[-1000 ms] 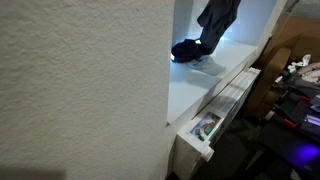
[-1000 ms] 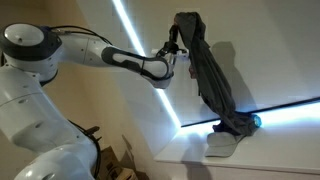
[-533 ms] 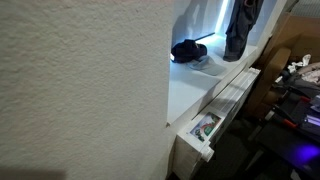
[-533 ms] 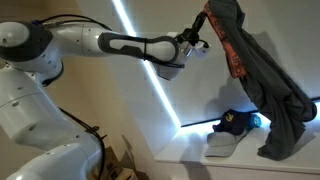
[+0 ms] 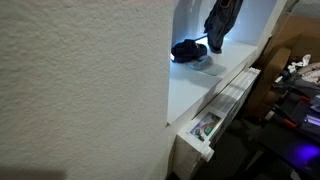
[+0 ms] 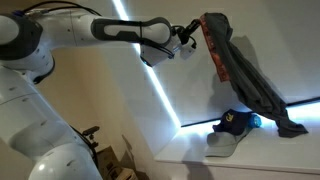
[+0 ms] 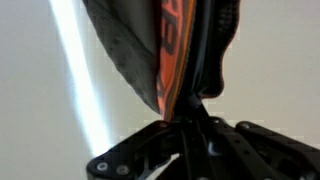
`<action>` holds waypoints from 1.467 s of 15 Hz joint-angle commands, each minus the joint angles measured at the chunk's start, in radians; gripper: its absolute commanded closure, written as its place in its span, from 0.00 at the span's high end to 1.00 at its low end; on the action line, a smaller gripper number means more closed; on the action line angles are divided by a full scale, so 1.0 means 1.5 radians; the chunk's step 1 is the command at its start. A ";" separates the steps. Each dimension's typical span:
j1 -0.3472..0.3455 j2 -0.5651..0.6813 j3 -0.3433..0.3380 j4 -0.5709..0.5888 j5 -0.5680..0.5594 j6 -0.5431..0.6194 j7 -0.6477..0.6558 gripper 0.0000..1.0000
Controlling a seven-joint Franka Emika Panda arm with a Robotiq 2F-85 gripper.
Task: Move the white hat to the left, put the black hat on top of it, and move the shirt to the right
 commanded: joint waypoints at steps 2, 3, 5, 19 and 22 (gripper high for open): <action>0.106 -0.016 -0.093 0.000 0.000 0.067 0.000 0.31; 0.133 -0.020 -0.116 -0.001 0.000 0.078 -0.002 0.07; 0.126 -0.019 -0.112 -0.001 0.000 0.076 -0.002 0.19; 0.060 0.012 -0.147 0.215 0.231 0.338 -0.156 0.00; -0.007 0.042 -0.182 0.230 0.417 0.369 -0.292 0.00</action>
